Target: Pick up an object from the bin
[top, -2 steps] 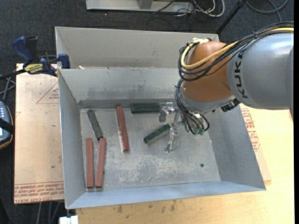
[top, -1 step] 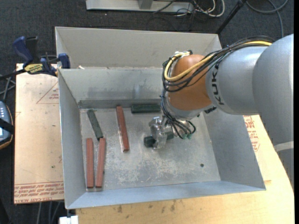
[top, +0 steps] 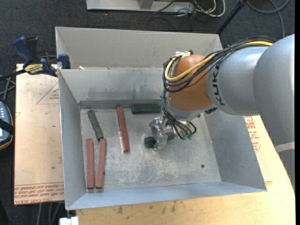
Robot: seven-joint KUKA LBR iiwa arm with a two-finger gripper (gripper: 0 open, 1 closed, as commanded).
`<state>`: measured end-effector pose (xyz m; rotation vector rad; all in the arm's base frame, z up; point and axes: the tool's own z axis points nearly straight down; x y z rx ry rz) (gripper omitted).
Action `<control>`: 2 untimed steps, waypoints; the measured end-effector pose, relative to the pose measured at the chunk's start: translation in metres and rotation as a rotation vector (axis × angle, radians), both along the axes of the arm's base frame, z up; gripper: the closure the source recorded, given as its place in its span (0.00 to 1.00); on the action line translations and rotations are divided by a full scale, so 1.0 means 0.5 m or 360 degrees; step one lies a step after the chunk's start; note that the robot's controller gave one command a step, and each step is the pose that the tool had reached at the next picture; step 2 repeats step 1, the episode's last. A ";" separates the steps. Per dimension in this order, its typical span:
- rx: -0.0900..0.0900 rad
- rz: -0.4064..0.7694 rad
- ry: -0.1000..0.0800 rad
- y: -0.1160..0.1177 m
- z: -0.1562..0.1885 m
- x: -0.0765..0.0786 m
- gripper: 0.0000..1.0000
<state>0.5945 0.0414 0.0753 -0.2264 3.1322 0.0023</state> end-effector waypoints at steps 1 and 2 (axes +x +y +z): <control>-0.0001 -0.0006 -0.0005 -0.067 0.289 -0.023 1.00; -0.0001 -0.0006 -0.0005 -0.067 0.289 -0.023 1.00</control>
Offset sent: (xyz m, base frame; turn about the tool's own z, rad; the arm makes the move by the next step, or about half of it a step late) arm 0.0000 0.0000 0.0000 0.0000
